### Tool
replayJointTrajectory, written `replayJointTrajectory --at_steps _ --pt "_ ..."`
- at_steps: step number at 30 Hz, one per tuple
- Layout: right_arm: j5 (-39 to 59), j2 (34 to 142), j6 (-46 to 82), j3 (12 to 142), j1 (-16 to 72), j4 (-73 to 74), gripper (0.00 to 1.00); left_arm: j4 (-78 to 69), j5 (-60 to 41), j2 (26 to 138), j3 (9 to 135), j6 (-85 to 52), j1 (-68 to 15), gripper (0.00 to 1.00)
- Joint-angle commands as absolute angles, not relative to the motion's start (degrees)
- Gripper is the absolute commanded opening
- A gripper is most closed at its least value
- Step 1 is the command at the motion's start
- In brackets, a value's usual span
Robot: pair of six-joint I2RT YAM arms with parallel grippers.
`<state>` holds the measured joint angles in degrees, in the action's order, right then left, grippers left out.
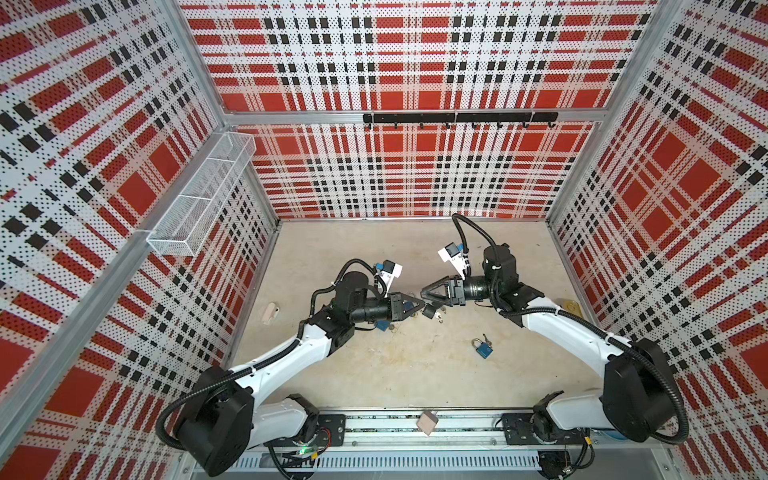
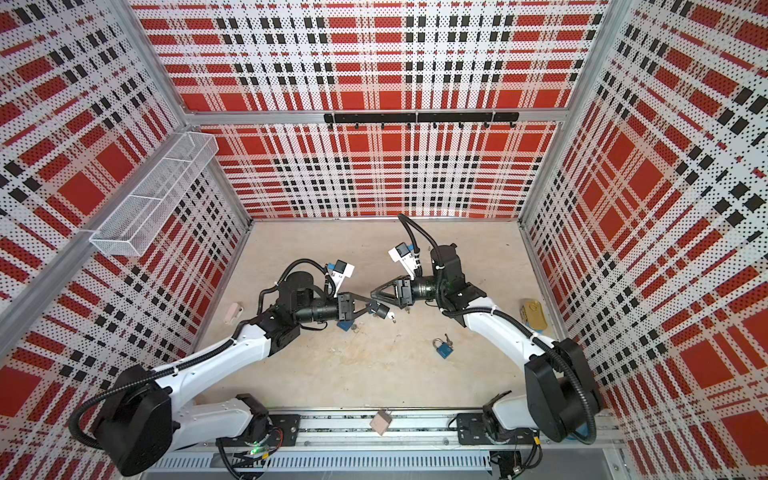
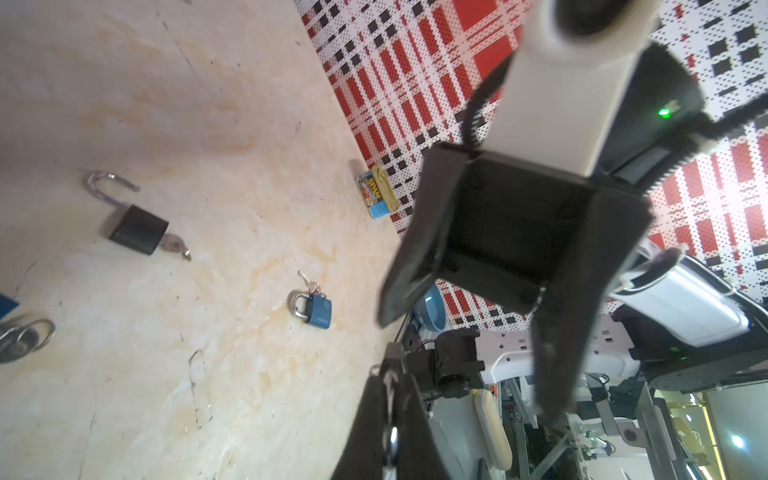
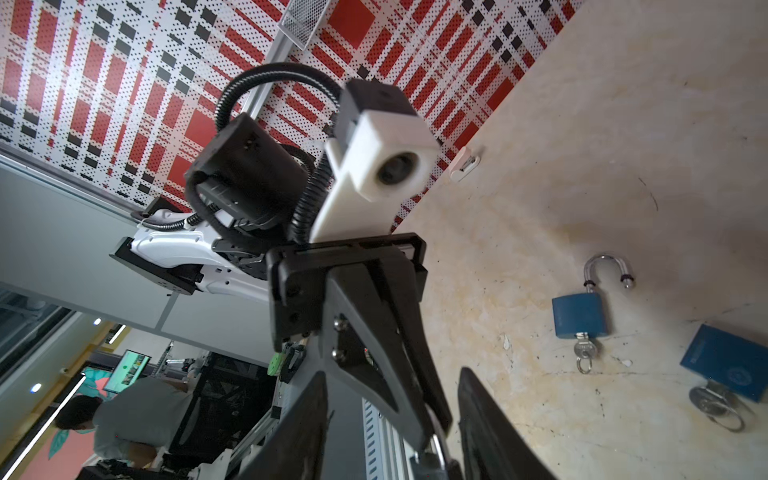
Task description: Lock with the key
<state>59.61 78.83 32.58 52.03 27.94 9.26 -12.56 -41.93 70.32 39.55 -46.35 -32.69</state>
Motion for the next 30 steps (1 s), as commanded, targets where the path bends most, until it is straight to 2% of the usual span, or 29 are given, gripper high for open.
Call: replayJointTrajectory --at_steps 1,12,17,22,30 --pt "58.1 76.3 32.4 51.8 27.4 13.5 0.53 -9.7 -44.7 70.3 42.2 -43.7 -31.1 0.00" --pt "58.1 72.5 34.5 44.3 25.6 16.2 0.53 -7.1 -47.5 70.2 47.3 -43.1 -29.1 0.00" --pt "59.0 72.7 37.0 41.8 25.5 20.4 0.42 -6.9 -47.8 69.5 48.2 -43.8 -28.5 0.00" --pt "60.0 73.2 38.5 40.7 25.5 22.9 0.35 -6.9 -47.4 68.8 48.8 -44.2 -28.0 0.00" --pt "60.9 73.8 40.3 39.7 25.5 25.7 0.29 -6.9 -46.3 68.3 49.1 -44.4 -27.6 0.00"
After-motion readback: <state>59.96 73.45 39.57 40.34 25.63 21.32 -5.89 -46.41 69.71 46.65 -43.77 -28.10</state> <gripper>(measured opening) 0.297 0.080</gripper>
